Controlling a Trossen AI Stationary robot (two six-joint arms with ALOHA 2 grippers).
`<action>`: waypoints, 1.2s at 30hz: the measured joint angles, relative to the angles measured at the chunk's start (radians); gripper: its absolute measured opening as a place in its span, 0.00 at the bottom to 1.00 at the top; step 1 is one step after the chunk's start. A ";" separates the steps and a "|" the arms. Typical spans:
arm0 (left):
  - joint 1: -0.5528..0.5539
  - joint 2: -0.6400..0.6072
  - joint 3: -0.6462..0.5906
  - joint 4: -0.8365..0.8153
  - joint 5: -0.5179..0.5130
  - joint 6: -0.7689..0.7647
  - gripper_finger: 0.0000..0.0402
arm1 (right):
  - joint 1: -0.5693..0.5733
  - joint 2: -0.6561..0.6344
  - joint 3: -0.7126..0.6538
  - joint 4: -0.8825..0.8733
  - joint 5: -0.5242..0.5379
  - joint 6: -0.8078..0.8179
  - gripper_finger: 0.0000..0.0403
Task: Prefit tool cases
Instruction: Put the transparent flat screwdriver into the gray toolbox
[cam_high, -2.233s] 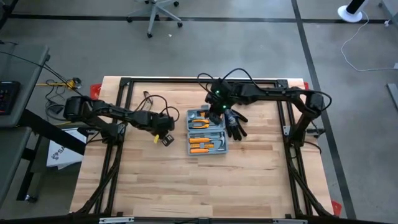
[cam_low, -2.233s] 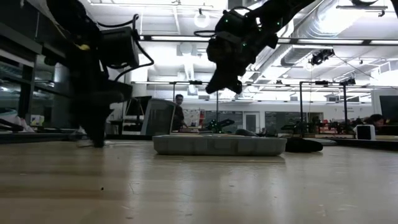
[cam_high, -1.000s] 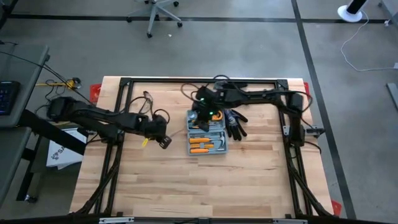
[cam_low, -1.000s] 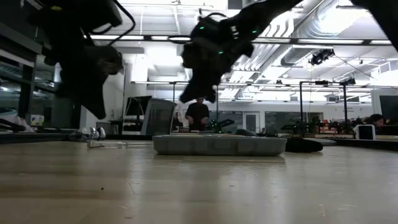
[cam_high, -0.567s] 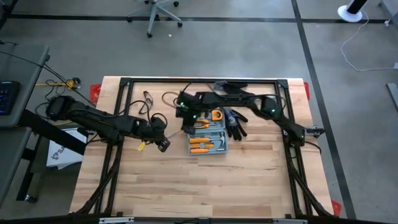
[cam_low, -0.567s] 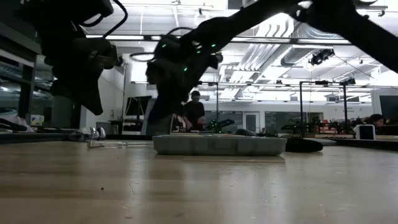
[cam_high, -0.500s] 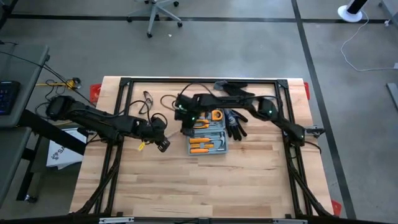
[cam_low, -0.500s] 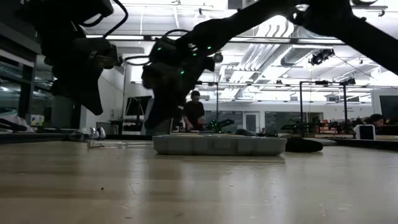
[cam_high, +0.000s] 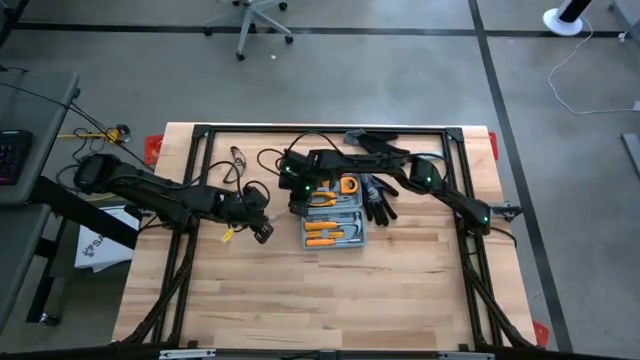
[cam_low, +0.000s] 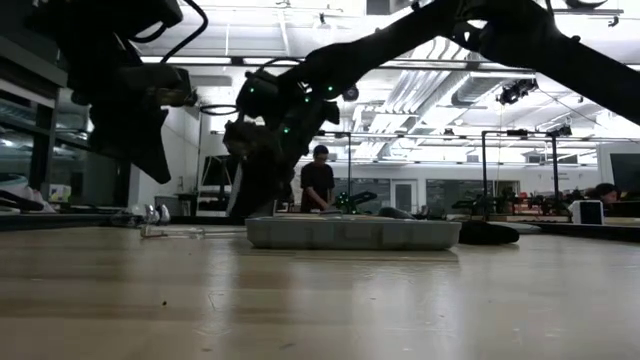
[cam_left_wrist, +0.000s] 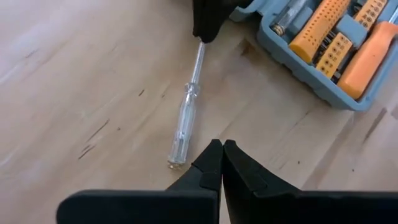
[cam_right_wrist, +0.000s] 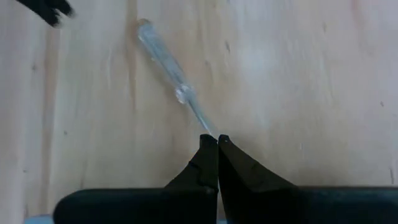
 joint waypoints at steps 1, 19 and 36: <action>0.000 0.000 0.000 0.000 -0.006 0.000 0.00 | -0.001 0.006 0.000 -0.001 0.004 -0.002 0.00; 0.055 0.143 0.001 0.103 0.101 0.323 0.32 | 0.004 0.029 -0.001 -0.001 0.005 0.003 0.00; 0.113 0.206 0.003 0.103 0.161 0.391 0.52 | 0.003 0.022 -0.090 0.025 -0.016 0.004 0.00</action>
